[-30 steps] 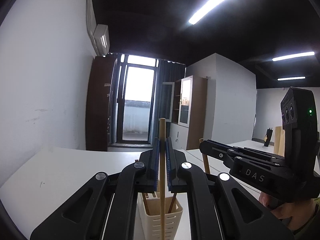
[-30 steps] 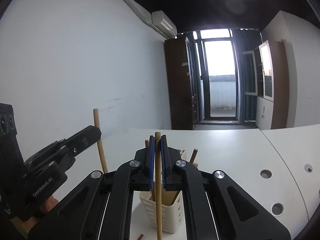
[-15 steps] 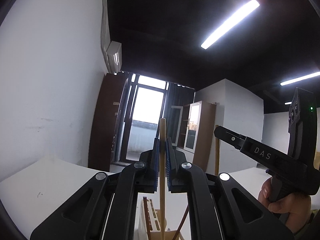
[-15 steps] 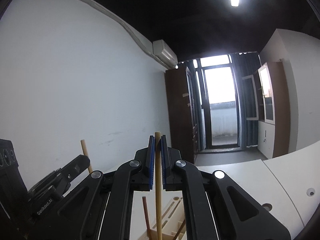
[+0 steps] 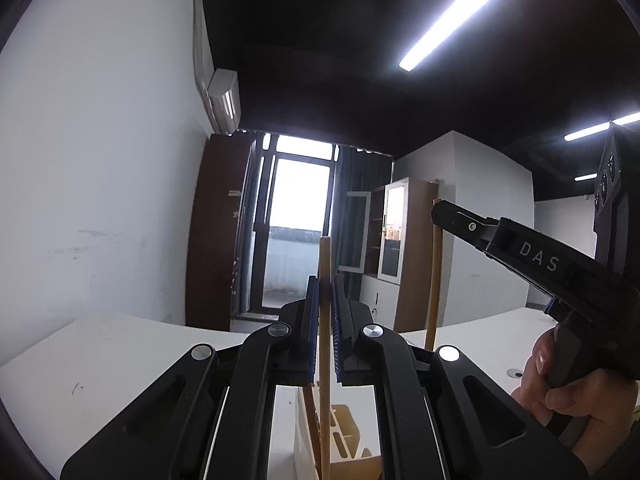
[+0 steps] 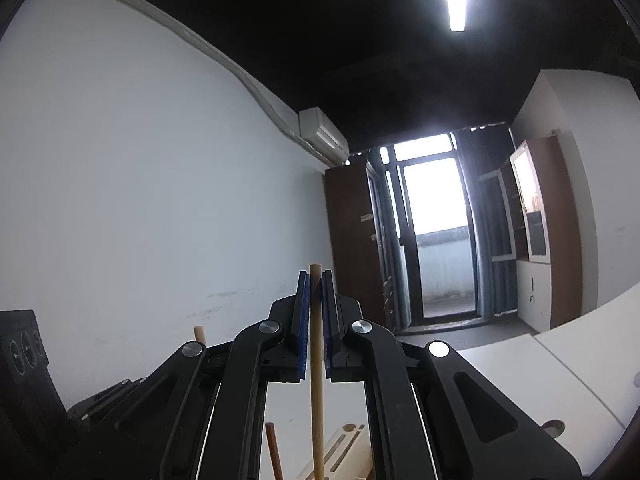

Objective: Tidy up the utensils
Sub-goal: 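Raise the left tool's light chopstick over the holder while the right tool carries its chopstick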

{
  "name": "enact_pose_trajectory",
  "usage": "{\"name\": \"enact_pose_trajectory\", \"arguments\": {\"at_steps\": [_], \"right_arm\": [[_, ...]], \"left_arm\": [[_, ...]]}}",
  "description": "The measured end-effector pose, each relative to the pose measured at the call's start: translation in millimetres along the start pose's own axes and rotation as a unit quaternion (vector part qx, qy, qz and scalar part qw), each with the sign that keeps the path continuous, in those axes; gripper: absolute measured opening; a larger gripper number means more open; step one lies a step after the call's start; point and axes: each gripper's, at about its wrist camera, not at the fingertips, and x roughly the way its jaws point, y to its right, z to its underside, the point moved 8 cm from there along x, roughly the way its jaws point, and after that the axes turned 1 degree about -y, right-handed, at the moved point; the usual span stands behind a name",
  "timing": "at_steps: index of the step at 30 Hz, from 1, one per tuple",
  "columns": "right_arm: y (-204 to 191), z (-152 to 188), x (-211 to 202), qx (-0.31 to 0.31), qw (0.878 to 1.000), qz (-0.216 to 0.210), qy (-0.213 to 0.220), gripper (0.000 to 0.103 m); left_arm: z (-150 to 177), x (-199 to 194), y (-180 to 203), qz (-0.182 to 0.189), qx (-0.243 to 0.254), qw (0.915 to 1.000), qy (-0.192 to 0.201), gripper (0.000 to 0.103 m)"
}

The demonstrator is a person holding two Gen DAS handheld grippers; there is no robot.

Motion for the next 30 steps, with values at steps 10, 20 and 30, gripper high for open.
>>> {"name": "enact_pose_trajectory", "arguments": {"at_steps": [10,20,30], "right_arm": [[6.5,41.6,-1.7,0.030,0.999,-0.004,-0.030,0.007],[3.8,59.1,-8.1,0.025,0.998,-0.006,-0.049,0.007],[2.6,70.5,-6.2,0.011,0.997,-0.003,-0.072,0.007]], "left_arm": [[32.4,-2.6,-14.5,0.014,-0.021,0.9991,-0.036,0.006],[50.8,-4.1,-17.4,0.026,-0.015,0.9976,-0.062,0.006],[63.1,-7.5,-18.2,0.041,-0.018,0.9958,-0.081,0.006]]}}
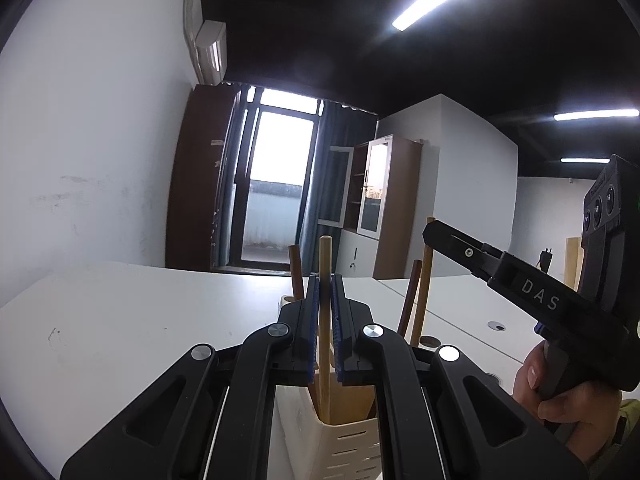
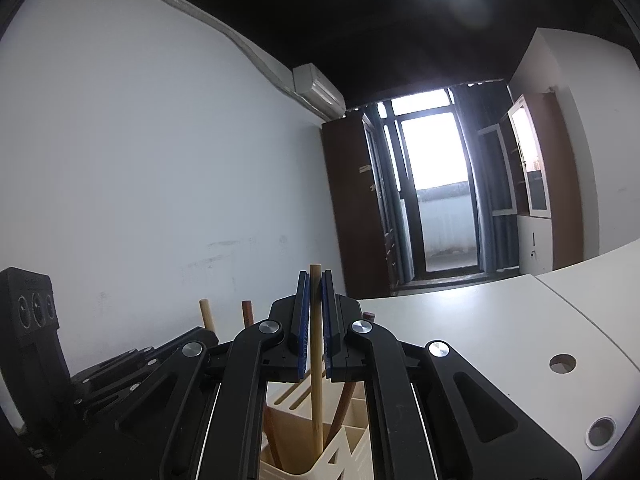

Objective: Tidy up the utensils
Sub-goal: 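Drop the left tool's chopstick into the holder and open while the right tool releases its chopstick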

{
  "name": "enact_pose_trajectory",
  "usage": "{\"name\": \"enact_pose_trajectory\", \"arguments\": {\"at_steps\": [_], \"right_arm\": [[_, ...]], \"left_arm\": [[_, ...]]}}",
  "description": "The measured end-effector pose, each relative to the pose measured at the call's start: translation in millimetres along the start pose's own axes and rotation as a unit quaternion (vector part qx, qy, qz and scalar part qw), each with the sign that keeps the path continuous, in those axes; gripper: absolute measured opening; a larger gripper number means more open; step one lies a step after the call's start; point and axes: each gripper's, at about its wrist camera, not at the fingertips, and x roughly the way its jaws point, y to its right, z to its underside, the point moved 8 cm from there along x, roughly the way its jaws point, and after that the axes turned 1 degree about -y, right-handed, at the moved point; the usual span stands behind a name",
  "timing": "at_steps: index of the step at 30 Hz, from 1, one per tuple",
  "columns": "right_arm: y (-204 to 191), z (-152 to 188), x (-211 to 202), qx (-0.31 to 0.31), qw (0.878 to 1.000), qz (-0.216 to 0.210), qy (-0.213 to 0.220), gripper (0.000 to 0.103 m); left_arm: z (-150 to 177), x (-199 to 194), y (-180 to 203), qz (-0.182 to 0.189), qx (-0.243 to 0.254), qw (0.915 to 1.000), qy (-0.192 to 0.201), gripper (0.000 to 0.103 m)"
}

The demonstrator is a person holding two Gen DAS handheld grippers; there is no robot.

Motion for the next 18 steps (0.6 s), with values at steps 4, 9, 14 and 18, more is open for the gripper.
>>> {"name": "enact_pose_trajectory", "arguments": {"at_steps": [4,9,14,18], "right_arm": [[1.8,6.2,-1.2,0.005,1.000,0.000,-0.009,0.007],[2.9,11.0,3.8,0.001,1.000,-0.006,-0.024,0.007],[7.5,22.3,-3.7,0.008,0.999,-0.005,-0.032,0.007],[9.2,23.7,-8.8,0.014,0.999,-0.009,-0.043,0.007]], "left_arm": [[4.0,-0.2,1.0,0.005,-0.003,1.0000,-0.005,0.006],[5.8,-2.5,1.9,0.008,0.004,1.0000,-0.004,0.006],[4.1,-0.9,-1.5,0.013,-0.004,0.9999,-0.007,0.006],[0.3,-4.0,-2.2,0.018,-0.010,0.9998,-0.005,0.025]]}}
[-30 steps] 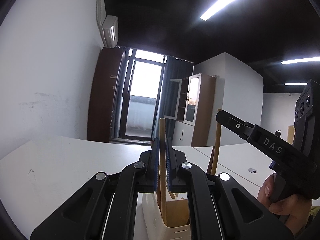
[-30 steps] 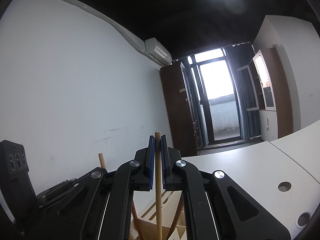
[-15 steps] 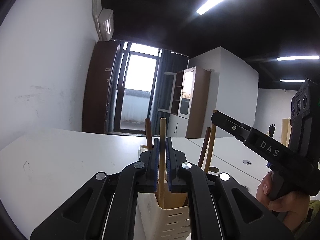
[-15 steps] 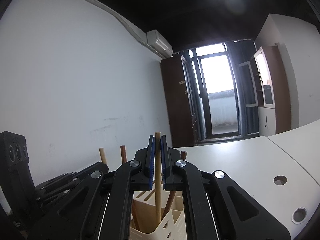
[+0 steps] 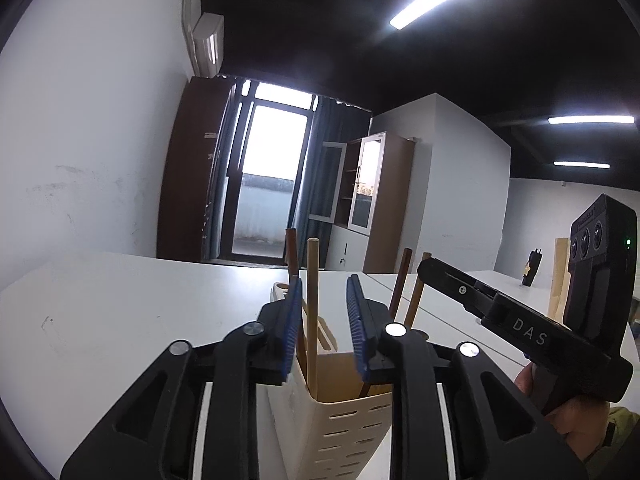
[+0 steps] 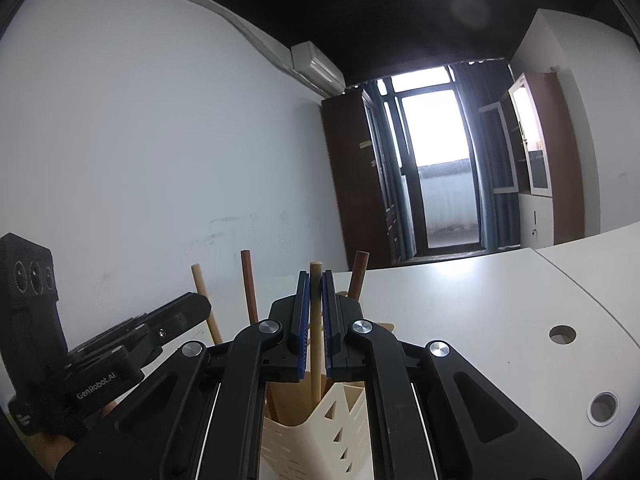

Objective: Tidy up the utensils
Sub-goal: 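Drop the left tool's chopstick into the holder and open while the right tool releases its chopstick, then move both open tools down to the chopsticks lying beside the holder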

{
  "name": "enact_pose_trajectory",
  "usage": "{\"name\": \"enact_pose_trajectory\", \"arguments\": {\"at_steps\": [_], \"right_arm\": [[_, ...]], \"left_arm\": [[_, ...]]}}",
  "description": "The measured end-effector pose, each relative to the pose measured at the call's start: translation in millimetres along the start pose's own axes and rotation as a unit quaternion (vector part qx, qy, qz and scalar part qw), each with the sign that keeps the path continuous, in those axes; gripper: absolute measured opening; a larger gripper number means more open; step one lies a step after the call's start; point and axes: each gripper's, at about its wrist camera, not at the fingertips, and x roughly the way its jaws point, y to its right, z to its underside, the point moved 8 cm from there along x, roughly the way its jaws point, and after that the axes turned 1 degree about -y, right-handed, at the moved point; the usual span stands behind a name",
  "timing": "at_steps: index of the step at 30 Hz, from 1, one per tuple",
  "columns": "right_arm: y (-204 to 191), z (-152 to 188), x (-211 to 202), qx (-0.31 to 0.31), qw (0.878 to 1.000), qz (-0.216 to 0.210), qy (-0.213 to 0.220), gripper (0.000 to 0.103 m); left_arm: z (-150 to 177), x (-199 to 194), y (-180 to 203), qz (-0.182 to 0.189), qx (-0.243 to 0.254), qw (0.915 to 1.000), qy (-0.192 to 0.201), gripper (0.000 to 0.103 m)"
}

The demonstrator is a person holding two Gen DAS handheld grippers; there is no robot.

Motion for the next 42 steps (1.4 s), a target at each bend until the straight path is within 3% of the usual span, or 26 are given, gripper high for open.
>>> {"name": "enact_pose_trajectory", "arguments": {"at_steps": [3,5,8,14,17,19,21,28,42], "right_arm": [[1.4,-0.3,-5.5,-0.004,1.000,0.005,-0.001,0.010],[1.7,5.1,-14.1,-0.005,1.000,0.007,0.002,0.018],[1.7,8.8,-19.0,0.001,1.000,0.015,-0.002,0.021],[0.4,20.1,-28.0,0.011,1.000,0.025,-0.016,0.022],[-5.8,28.0,-33.0,0.003,0.999,0.030,-0.031,0.024],[-8.3,30.6,-40.6,0.005,0.999,0.032,-0.032,0.032],[-10.5,35.0,-47.7,0.010,0.999,0.034,-0.036,0.034],[-10.6,53.6,-57.6,0.022,0.996,0.049,-0.068,0.041],[-12.6,114.8,-75.2,0.009,0.986,0.076,-0.150,0.047]], "left_arm": [[-5.6,-9.1,-5.2,-0.002,-0.008,0.9999,0.010,0.027],[-7.1,-16.6,-10.8,-0.008,-0.009,0.9998,0.018,0.028],[-0.8,-21.7,-19.0,-0.018,-0.014,0.9997,0.006,0.028],[19.1,-32.2,-22.2,-0.030,-0.013,0.9989,-0.033,0.028],[29.5,-35.9,-16.7,-0.039,0.013,0.9973,-0.061,0.030],[33.8,-42.6,-17.7,-0.057,0.024,0.9957,-0.069,0.030],[37.6,-46.7,-17.6,-0.061,0.026,0.9947,-0.079,0.030],[66.3,-55.3,-18.8,-0.081,0.017,0.9879,-0.131,0.030],[119.6,-70.6,-15.5,-0.077,-0.009,0.9715,-0.224,0.035]]}}
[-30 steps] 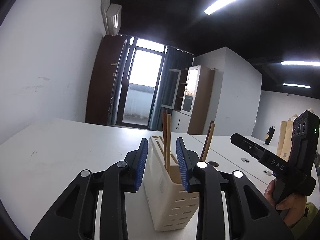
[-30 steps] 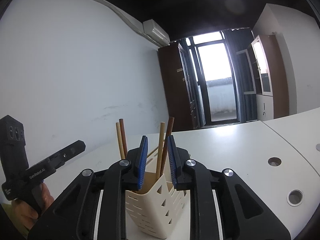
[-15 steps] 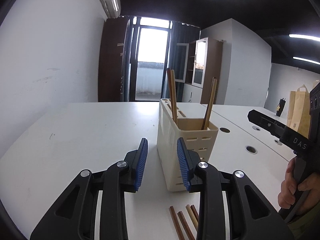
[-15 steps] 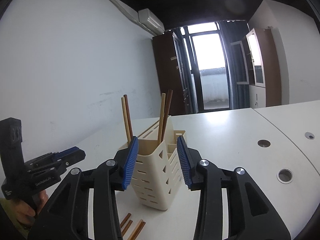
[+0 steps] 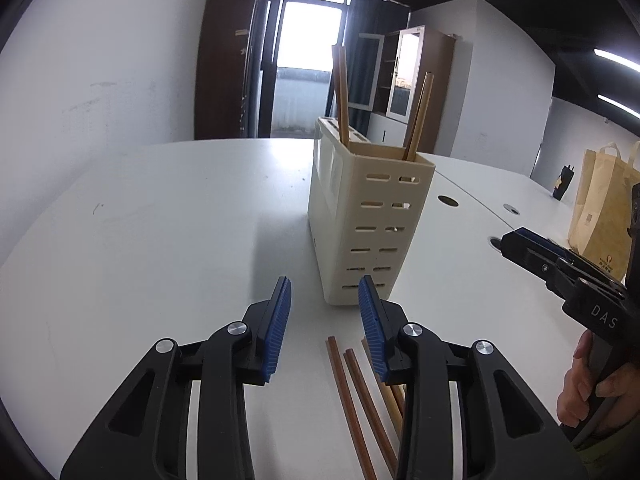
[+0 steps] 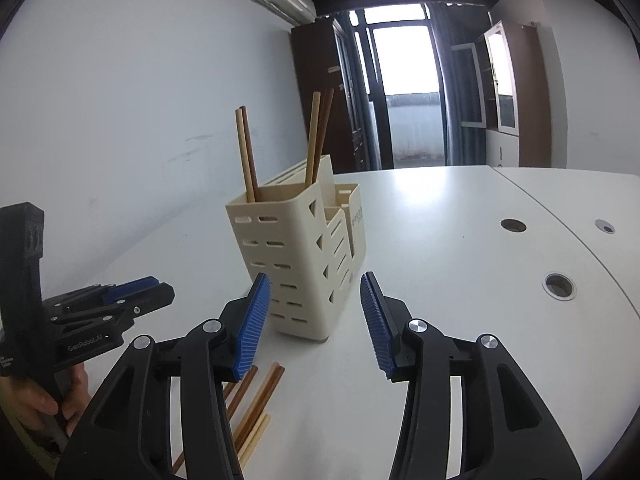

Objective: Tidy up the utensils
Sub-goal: 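Move both open tools down to the chopsticks lying beside the holder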

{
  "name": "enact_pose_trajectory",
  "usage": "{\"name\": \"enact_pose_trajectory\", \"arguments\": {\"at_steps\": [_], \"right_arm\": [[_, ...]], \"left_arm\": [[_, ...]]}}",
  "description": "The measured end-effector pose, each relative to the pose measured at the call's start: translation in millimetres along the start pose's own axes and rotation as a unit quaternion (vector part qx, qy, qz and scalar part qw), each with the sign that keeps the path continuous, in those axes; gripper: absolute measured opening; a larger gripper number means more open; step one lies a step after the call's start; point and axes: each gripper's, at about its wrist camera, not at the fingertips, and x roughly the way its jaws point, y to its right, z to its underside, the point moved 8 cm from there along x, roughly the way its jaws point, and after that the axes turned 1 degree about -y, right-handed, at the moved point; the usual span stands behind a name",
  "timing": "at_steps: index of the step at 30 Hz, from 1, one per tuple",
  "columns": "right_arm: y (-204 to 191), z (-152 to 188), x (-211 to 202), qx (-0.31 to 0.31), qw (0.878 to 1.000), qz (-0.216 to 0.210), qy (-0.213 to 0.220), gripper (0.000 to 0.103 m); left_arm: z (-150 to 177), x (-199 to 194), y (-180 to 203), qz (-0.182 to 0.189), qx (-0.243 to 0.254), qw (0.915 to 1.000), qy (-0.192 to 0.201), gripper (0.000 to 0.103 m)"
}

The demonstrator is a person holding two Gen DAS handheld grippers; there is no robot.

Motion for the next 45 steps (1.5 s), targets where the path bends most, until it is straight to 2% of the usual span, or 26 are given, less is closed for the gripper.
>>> {"name": "enact_pose_trajectory", "arguments": {"at_steps": [8,12,16,27,45], "right_arm": [[-13.5,23.8,2.1,-0.014,0.999,-0.003,-0.046,0.048],[-17.9,35.6,5.9,-0.004,0.997,-0.022,-0.070,0.050],[-21.3,47.8,9.7,-0.008,0.995,-0.018,-0.095,0.051],[-28.5,82.3,22.6,-0.028,0.985,0.000,-0.172,0.052],[-39.7,118.1,45.7,-0.061,0.967,0.027,-0.247,0.053]], "left_arm": [[17.6,13.3,0.7,0.005,0.004,0.9988,-0.048,0.036],[25.5,21.5,0.0,0.010,0.003,0.9974,-0.071,0.039],[31.7,27.9,1.2,0.024,-0.001,0.9957,-0.089,0.039],[46.9,51.6,-0.9,0.029,-0.011,0.9889,-0.145,0.040],[55.0,73.1,-3.7,0.001,0.008,0.9842,-0.177,0.041]]}}
